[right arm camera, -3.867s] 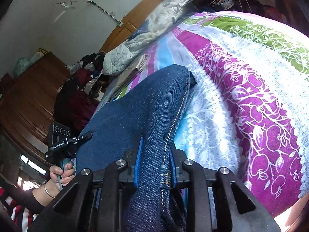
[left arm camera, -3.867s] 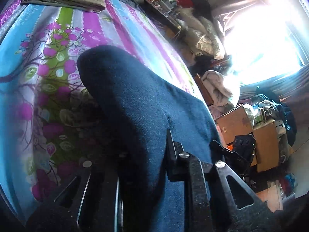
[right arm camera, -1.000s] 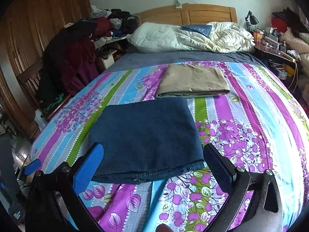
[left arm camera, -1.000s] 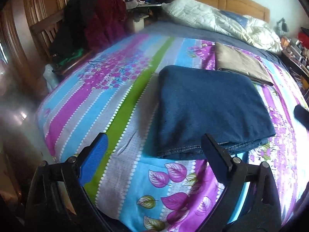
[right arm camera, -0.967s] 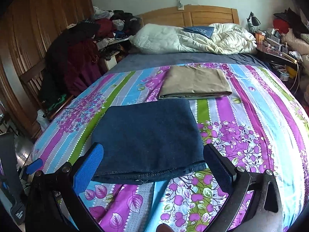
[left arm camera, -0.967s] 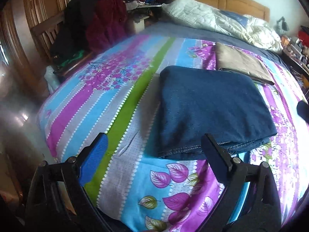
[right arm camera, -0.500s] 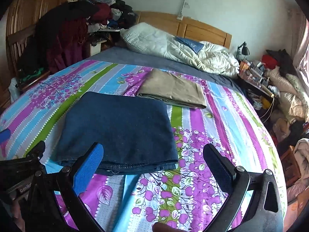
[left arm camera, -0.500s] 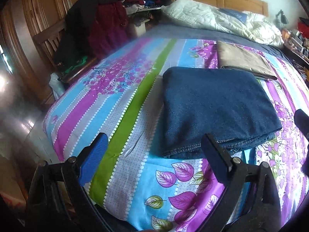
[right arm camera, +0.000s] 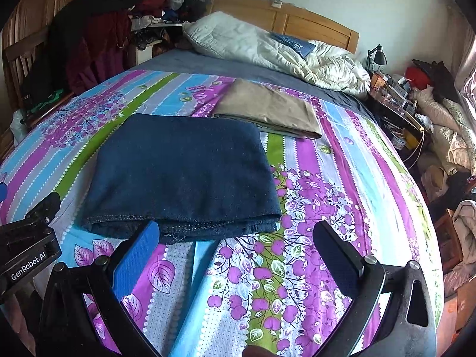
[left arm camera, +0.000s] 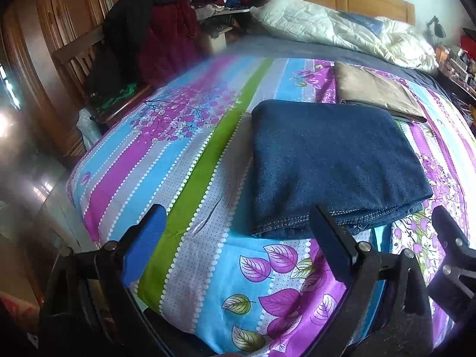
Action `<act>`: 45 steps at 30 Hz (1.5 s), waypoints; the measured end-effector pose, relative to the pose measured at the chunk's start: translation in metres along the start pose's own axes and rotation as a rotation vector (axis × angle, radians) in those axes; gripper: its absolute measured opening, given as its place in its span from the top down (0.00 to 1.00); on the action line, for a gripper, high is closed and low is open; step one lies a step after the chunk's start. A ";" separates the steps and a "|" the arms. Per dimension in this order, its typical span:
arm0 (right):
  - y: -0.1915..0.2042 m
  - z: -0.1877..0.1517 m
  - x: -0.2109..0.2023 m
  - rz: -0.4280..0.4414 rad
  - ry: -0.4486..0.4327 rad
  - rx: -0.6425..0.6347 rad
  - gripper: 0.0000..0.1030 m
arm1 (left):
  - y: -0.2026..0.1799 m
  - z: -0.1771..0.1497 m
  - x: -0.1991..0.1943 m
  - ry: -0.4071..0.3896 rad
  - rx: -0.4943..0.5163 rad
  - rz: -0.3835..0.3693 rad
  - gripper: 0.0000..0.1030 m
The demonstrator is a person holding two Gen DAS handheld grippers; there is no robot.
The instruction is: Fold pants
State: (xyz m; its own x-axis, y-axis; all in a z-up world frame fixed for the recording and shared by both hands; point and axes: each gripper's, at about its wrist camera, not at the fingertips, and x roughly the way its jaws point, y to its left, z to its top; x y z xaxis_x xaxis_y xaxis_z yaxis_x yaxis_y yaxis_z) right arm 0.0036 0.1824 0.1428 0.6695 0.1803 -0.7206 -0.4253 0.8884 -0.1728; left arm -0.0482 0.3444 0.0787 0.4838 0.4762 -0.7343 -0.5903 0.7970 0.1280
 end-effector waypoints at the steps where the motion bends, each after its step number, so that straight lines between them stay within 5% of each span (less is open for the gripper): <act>1: -0.001 0.000 0.000 -0.003 0.000 0.002 0.00 | 0.000 -0.001 0.000 0.000 -0.002 0.000 0.06; 18: 0.005 -0.003 -0.002 -0.082 0.008 -0.026 0.00 | -0.002 -0.005 -0.005 -0.003 0.001 0.002 0.06; 45: -0.003 -0.002 0.001 -0.073 0.027 -0.014 0.00 | -0.010 -0.003 -0.007 -0.007 0.012 -0.001 0.06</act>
State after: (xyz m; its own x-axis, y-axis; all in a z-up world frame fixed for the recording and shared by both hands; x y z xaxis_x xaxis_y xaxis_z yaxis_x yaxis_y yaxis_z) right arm 0.0040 0.1792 0.1414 0.6823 0.1036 -0.7237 -0.3843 0.8929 -0.2345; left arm -0.0474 0.3316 0.0802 0.4889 0.4779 -0.7298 -0.5820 0.8018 0.1352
